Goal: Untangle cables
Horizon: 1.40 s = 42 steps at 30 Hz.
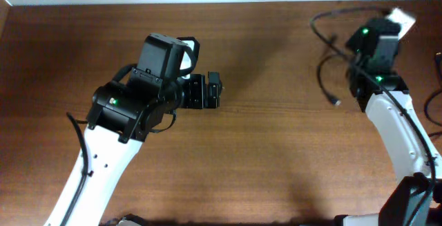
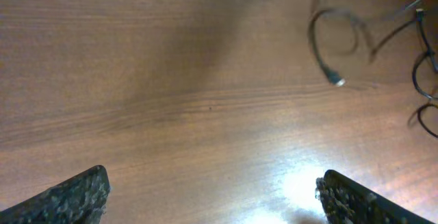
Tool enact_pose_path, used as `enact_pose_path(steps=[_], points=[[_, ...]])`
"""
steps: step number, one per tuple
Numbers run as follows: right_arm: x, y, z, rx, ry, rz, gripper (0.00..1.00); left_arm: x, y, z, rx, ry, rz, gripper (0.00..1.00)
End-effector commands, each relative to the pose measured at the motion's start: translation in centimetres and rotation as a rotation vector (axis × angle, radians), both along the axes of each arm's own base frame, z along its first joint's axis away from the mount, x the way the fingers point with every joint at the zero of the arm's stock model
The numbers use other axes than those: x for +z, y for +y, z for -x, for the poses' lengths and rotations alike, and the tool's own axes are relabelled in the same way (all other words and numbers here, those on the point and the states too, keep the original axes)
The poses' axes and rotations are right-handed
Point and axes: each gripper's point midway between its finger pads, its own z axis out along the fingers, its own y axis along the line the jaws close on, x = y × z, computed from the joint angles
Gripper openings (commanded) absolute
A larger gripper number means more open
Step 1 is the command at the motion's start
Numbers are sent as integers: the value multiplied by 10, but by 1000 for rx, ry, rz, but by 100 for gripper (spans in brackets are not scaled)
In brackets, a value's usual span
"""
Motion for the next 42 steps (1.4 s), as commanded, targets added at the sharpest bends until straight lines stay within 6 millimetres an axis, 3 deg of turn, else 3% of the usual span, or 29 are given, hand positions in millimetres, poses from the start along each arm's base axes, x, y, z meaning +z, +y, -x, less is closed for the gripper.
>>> enact_pose_path(steps=[1,4,6,8,10,12,16,18,20,21,22,24,25,27,29,30,31,32,33,34,35,37,38,41,42], points=[[53,-57,14,-164,-55,242,4,1,1,-1,6,-7,-4,99],[78,-126,30,-258,-175,249,4,1,1,-1,6,-7,-4,99],[75,-168,39,-300,-198,256,4,1,1,-1,6,-7,-4,99],[60,-210,43,-349,-164,252,4,1,1,-1,6,-7,-4,99],[56,-224,36,-362,-159,252,4,1,1,-1,6,-7,-4,99],[68,-236,18,-369,-189,263,4,1,1,-1,6,-7,-4,99],[139,-251,-6,-382,-336,323,4,1,1,-1,6,-7,-4,99],[181,-253,-10,-384,-334,454,4,1,1,-1,6,-7,-4,99],[200,-256,-14,-384,-299,542,4,1,1,-1,6,-7,-4,99],[186,-260,-22,-357,-273,534,4,1,1,-1,6,-7,-4,99],[156,-267,-34,-327,-203,508,4,1,1,-1,6,-7,-4,99],[85,-274,-57,-242,-46,440,4,1,1,-1,6,-7,-4,99],[40,-271,-70,-167,50,386,4,1,1,-1,6,-7,-4,99],[-18,-266,-77,-99,173,303,4,1,1,-1,6,-7,-4,99],[-55,-261,-75,-65,259,236,4,1,1,-1,6,-7,-4,99],[-61,-260,-73,-59,280,225,7,1,1,-1,6,-7,-4,99],[-70,-258,-70,-52,313,207,32,1,1,-1,6,-7,-4,99],[-77,-255,-68,-41,335,191,48,1,1,-1,6,-7,-4,99],[-82,-253,-66,-34,357,178,57,1,1,-1,6,-7,-4,99],[-87,-252,-63,-30,377,167,89,1,1,-1,6,-7,-4,99],[-92,-250,-60,-26,399,155,99,1,1,-1,6,-7,-4,99],[-90,-247,-55,-25,417,141,99,1,1,-1,6,-7,-4,99],[-78,-246,-52,-37,395,125,99,1,1,-1,6,-7,-4,99],[-23,-236,-46,-23,314,157,99,1,1,-1,6,-7,-4,99],[11,-222,-45,35,251,162,99,1,1,-1,6,-7,-4,99]])
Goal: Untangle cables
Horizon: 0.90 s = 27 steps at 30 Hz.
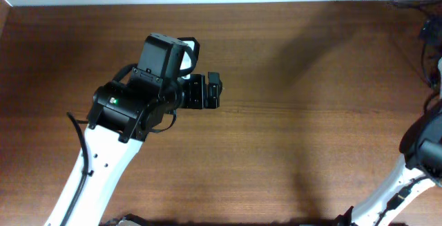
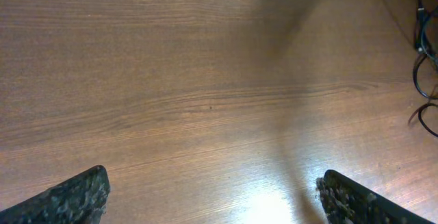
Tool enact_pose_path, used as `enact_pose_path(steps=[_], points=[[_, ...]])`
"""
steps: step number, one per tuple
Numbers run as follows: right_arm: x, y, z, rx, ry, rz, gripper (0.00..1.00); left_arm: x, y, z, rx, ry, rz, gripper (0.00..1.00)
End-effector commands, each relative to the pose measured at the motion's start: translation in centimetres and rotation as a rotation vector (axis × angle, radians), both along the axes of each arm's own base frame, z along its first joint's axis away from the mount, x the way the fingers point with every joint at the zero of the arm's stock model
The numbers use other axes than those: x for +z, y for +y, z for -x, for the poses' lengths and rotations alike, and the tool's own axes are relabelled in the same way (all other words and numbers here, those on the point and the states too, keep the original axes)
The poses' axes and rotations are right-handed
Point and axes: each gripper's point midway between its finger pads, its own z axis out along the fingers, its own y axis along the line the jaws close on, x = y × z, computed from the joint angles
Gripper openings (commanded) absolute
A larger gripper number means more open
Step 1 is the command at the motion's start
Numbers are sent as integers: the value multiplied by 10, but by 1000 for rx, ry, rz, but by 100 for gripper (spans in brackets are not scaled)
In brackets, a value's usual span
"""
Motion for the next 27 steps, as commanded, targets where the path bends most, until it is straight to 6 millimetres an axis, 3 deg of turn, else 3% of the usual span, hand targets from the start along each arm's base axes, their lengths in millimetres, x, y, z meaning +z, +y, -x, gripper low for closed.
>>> enact_pose_path(steps=[1,4,6,8,9,12,15,19,27], points=[[104,29,10,98,-170,9,99,2,1,-1,5,-8,-3,99],[129,62,34,140,-183,-116,99,2,1,-1,5,-8,-3,99],[148,92,38,258,-216,-180,99,2,1,-1,5,-8,-3,99],[183,132,50,378,-263,-214,99,2,1,-1,5,-8,-3,99],[195,160,66,407,-241,-234,99,2,1,-1,5,-8,-3,99],[190,237,117,485,-82,-350,99,2,1,-1,5,-8,-3,99],[155,297,168,543,162,-493,99,2,1,-1,5,-8,-3,99],[134,330,189,589,308,-555,99,2,1,-1,5,-8,-3,99],[134,331,189,591,308,-554,99,2,1,-1,5,-8,-3,99]])
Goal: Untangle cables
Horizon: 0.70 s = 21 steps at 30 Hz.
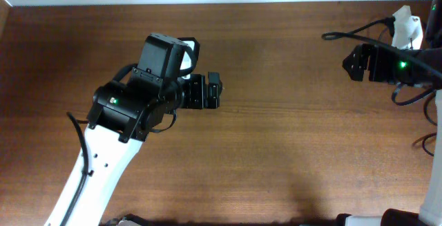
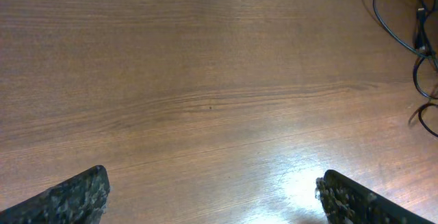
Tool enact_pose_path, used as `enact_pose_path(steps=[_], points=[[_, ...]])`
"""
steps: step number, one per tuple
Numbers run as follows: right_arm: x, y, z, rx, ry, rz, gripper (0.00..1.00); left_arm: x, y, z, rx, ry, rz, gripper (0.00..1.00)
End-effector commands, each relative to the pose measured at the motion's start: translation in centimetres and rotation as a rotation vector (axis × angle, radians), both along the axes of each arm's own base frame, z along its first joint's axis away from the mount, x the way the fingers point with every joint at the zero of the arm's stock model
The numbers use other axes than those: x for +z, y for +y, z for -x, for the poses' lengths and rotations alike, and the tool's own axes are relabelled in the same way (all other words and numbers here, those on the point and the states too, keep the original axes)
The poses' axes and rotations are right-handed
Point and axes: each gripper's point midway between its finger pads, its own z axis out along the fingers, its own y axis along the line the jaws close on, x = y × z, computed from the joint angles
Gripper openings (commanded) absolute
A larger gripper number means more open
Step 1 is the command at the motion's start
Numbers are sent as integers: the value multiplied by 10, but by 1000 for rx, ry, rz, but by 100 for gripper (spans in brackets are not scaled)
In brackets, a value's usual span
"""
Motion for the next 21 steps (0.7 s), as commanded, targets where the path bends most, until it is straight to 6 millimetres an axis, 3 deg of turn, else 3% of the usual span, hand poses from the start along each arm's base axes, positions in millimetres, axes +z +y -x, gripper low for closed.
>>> enact_pose_path(steps=[1,21], points=[[-1,3,-1,3,5,-9,99,2,1,-1,5,-8,-4,99],[-1,3,-1,3,5,-9,99,1,3,2,5,2,-8,99]])
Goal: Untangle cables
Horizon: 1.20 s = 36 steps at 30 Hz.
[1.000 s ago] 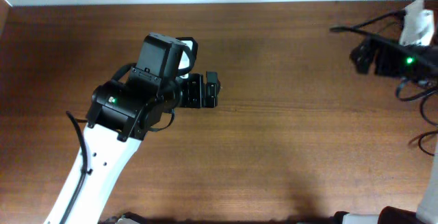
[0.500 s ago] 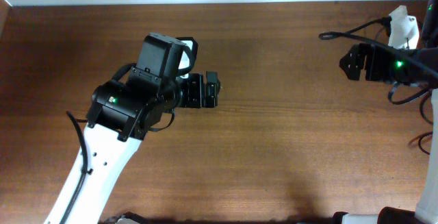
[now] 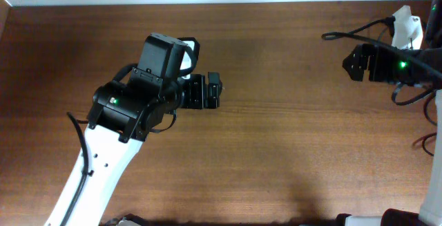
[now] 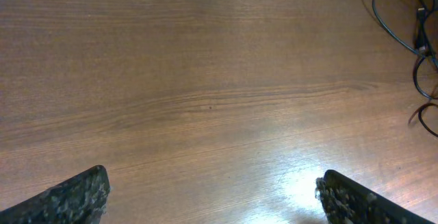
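Black cables hang around my right gripper at the table's back right, and one free end sticks out to the left. That gripper points left and looks shut on a cable strand, though its jaws are hard to make out. In the left wrist view the cables curl along the right edge. My left gripper hovers over the table's middle left. It is open, its fingers spread wide over bare wood with nothing between them.
The brown wooden table ends at a white wall along the back. More cable strands trail at the right edge by the right arm. The left arm's white link runs down to the front left.
My right gripper was first down on the cable tangle at the back right, with a looped plug end lying on the table. Then the arm was nearly out of view on the right and that loop had left the table. After that it stood at the back right with cable hanging from it. The left arm stayed still.
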Tool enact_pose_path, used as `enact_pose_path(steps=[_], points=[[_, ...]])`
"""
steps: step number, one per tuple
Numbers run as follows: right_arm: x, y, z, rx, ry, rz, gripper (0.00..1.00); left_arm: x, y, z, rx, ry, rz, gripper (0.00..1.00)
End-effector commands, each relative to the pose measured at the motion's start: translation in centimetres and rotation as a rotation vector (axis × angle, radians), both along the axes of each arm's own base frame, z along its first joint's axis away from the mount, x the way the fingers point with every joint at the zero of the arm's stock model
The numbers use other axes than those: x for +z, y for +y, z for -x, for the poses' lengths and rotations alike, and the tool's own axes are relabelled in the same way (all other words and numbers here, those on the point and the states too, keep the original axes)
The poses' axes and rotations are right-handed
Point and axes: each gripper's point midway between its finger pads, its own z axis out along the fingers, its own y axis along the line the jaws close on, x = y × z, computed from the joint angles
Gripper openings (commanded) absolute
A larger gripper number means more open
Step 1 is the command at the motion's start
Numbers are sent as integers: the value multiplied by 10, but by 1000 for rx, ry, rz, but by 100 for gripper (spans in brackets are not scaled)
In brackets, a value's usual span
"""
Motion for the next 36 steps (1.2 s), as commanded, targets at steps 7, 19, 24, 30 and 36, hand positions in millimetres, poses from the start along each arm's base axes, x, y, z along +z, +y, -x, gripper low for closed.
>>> enact_pose_path(steps=[7,19,24,30,36], points=[[-1,3,-1,3,5,-9,99,-24,43,22,45,14,-205,99],[-1,3,-1,3,5,-9,99,-128,78,63,123,-614,172,99],[-1,3,-1,3,5,-9,99,-133,106,66,163,-760,64,99],[-1,3,-1,3,5,-9,99,-124,130,65,166,-936,-113,99],[-1,3,-1,3,5,-9,99,-129,133,65,85,-961,-285,99]])
